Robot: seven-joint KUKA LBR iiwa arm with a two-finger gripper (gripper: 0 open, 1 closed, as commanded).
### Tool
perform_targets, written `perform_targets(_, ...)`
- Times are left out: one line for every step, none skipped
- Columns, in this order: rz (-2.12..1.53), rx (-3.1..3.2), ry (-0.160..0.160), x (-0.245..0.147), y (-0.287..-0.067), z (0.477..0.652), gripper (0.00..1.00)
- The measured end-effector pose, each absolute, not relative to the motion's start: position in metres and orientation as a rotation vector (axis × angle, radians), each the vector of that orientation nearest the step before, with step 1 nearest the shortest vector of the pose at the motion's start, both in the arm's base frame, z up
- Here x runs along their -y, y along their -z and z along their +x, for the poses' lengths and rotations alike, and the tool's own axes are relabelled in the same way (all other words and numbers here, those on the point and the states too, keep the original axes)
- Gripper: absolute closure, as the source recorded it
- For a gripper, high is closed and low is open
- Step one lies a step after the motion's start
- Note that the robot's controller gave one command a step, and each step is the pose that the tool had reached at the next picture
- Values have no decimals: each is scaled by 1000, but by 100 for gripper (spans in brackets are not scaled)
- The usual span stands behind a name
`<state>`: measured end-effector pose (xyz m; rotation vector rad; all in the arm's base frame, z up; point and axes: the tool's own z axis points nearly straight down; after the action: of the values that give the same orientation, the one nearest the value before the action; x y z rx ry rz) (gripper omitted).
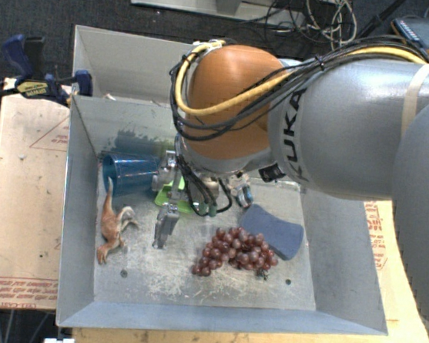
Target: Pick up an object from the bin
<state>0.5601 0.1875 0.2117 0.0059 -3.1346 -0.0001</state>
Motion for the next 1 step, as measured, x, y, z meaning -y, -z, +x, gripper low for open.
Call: perform_targets(1,3142,2,-187,-216,562,0)
